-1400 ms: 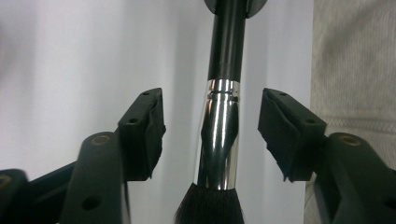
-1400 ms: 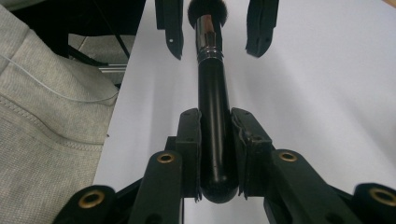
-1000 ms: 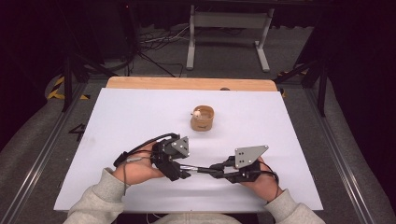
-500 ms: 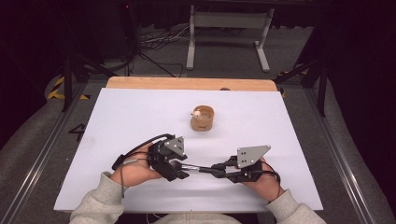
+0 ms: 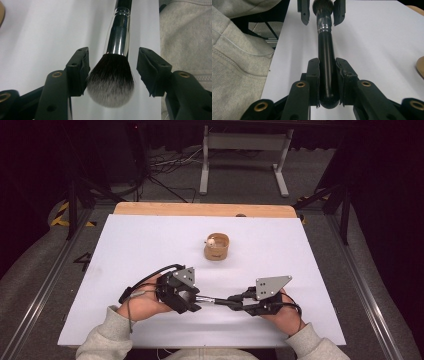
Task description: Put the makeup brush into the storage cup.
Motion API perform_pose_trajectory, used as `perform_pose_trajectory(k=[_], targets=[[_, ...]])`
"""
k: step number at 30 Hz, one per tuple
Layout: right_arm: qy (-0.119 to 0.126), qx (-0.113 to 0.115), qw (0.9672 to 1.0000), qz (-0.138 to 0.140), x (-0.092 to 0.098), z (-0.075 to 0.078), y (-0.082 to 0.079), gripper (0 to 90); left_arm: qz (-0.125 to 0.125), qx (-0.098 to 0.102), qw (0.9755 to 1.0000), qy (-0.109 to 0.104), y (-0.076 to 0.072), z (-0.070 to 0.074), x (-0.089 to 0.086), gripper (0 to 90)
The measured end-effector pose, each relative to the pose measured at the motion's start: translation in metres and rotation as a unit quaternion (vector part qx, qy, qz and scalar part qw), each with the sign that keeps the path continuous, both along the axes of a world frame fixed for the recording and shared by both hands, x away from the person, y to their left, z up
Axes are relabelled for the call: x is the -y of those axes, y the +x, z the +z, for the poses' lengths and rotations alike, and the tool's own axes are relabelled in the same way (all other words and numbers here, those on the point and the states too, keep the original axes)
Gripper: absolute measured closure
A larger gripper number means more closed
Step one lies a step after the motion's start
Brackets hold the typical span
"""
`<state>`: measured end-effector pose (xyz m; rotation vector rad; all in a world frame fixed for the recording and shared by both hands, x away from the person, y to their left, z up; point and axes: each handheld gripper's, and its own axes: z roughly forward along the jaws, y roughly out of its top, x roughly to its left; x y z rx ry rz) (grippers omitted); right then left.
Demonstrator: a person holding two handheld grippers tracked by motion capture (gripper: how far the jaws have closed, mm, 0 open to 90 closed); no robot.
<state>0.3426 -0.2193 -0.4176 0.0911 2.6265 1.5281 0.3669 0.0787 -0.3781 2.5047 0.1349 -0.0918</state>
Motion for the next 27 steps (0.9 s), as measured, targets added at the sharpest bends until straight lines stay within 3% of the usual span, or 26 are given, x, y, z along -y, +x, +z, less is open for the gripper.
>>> perform_pose_trajectory(k=[15, 27], targets=[[0.010, -0.004, 0.9999, 0.001, 0.0035, -0.0017, 0.0019, 74.4, 0.004, -0.010, 0.9999, -0.007, 0.0025, -0.0003, -0.0065, 66.6], [0.006, -0.011, 0.9999, 0.002, 0.0028, -0.0029, 0.0034, 73.7, -0.002, -0.013, 0.9999, 0.003, 0.0032, -0.0014, -0.0063, 71.3]])
